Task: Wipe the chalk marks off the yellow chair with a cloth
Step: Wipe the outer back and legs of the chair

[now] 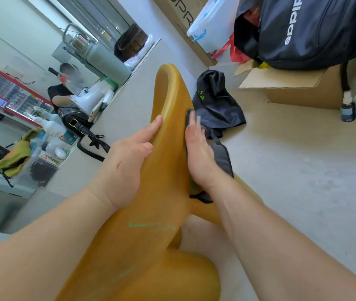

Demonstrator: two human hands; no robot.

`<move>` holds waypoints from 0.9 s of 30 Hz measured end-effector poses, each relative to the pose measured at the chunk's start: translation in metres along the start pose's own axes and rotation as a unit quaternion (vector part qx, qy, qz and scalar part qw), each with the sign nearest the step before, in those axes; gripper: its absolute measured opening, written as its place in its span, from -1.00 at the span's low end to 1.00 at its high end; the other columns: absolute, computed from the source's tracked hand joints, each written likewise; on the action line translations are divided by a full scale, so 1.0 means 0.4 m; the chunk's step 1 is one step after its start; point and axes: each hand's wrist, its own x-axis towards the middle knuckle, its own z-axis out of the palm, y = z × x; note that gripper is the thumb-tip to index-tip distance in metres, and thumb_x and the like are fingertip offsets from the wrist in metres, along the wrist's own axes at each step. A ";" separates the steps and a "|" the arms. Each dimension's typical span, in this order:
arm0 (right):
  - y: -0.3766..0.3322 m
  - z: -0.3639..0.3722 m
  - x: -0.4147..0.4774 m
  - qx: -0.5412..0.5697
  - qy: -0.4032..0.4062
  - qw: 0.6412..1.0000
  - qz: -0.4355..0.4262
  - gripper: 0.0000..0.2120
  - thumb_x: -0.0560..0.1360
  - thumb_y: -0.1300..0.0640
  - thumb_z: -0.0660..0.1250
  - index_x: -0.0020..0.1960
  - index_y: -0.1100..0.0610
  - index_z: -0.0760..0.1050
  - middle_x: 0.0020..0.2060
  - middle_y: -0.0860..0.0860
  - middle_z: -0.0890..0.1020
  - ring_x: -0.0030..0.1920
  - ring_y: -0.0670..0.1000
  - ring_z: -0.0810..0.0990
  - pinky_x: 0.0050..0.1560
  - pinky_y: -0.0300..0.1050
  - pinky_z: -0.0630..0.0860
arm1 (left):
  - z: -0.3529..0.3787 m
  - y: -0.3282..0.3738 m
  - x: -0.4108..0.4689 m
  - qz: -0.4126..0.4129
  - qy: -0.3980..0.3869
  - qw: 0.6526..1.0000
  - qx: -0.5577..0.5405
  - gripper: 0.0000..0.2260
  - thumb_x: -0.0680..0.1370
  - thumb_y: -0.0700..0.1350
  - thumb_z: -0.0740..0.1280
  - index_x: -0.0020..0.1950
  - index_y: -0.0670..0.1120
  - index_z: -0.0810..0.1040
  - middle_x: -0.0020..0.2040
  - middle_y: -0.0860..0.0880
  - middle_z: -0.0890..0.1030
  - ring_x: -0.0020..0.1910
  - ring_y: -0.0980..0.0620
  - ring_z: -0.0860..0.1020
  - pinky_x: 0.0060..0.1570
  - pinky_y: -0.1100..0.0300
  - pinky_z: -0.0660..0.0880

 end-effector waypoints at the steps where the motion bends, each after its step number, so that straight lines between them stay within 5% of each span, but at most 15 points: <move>1: -0.027 -0.019 0.021 0.055 -0.006 0.998 -0.010 -0.42 0.69 -0.22 -0.16 0.66 -0.09 -0.15 0.65 -0.09 -0.20 0.64 0.09 -0.25 0.57 0.35 -0.14 | -0.002 0.002 -0.004 0.005 -0.001 1.000 0.006 -0.60 0.58 0.00 0.10 0.26 0.47 0.45 0.33 0.33 0.49 0.46 0.04 0.42 0.39 0.04 0.34; 5: -0.100 -0.031 0.046 0.142 0.010 0.989 -0.046 -0.20 0.46 -0.48 -0.21 0.64 -0.21 -0.11 0.64 -0.19 -0.13 0.63 0.03 -0.28 0.57 0.28 -0.28 | -0.007 -0.005 -0.015 0.077 -0.010 0.997 0.009 -0.42 0.45 0.15 0.05 0.47 0.17 0.41 0.47 0.20 0.43 0.48 0.23 0.34 0.49 -0.01 0.26; 9: -0.097 0.044 -0.032 0.039 0.059 0.994 -0.082 -0.20 0.40 -0.33 -0.27 0.64 -0.21 -0.07 0.65 -0.17 -0.16 0.63 0.01 -0.22 0.58 0.23 -0.22 | -0.005 -0.015 -0.013 0.126 -0.011 0.992 0.003 -0.39 0.51 0.07 0.03 0.53 -0.10 0.36 0.51 0.03 0.42 0.52 0.15 0.31 0.53 -0.05 0.21; 13: -0.016 0.201 -0.238 0.033 0.101 0.986 -0.128 -0.28 0.55 -0.44 -0.29 0.63 -0.17 -0.26 0.65 -0.10 -0.22 0.63 0.01 -0.31 0.56 0.18 -0.34 | -0.005 -0.020 -0.012 0.108 -0.009 0.994 0.021 -0.38 0.51 0.14 -0.05 0.53 0.00 0.36 0.50 0.14 0.41 0.47 0.30 0.31 0.48 0.19 0.23; 17: 0.089 0.165 -0.188 -0.038 0.114 0.992 -0.046 -0.33 0.53 -0.44 -0.33 0.58 -0.28 -0.31 0.63 -0.12 -0.29 0.60 -0.03 -0.38 0.55 0.25 -0.33 | -0.001 0.000 -0.020 0.056 -0.027 0.996 -0.057 -0.46 0.52 0.07 -0.03 0.48 0.10 0.39 0.38 0.29 0.45 0.33 0.45 0.38 0.29 0.49 0.31; 21: 0.049 0.059 -0.043 -0.065 0.066 0.994 0.063 -0.38 0.59 -0.20 -0.28 0.64 -0.18 -0.19 0.66 -0.12 -0.14 0.64 0.09 -0.22 0.53 0.42 -0.21 | 0.015 0.014 -0.019 0.029 -0.014 0.993 -0.117 -0.60 0.69 -0.01 0.12 0.48 -0.13 0.42 0.29 0.05 0.58 0.10 0.37 0.59 0.05 0.42 0.51; 24: -0.028 0.046 -0.035 0.027 0.063 0.997 0.022 -0.11 0.39 -0.47 -0.34 0.65 -0.13 -0.21 0.65 -0.16 -0.13 0.64 -0.01 -0.20 0.54 0.27 -0.30 | 0.008 0.004 -0.029 0.065 -0.016 0.995 -0.073 -0.60 0.68 -0.09 0.05 0.51 -0.05 0.36 0.35 0.19 0.48 0.28 0.42 0.44 0.30 0.32 0.44; 27: -0.059 0.106 -0.111 0.037 0.084 0.994 -0.055 -0.20 0.39 -0.35 -0.25 0.61 -0.20 -0.26 0.63 -0.18 -0.21 0.62 -0.10 -0.27 0.54 0.12 -0.36 | -0.016 -0.038 -0.020 0.127 -0.009 0.991 0.051 -0.57 0.71 -0.33 0.06 0.55 -0.05 0.32 0.48 0.14 0.41 0.48 0.23 0.34 0.49 0.09 0.27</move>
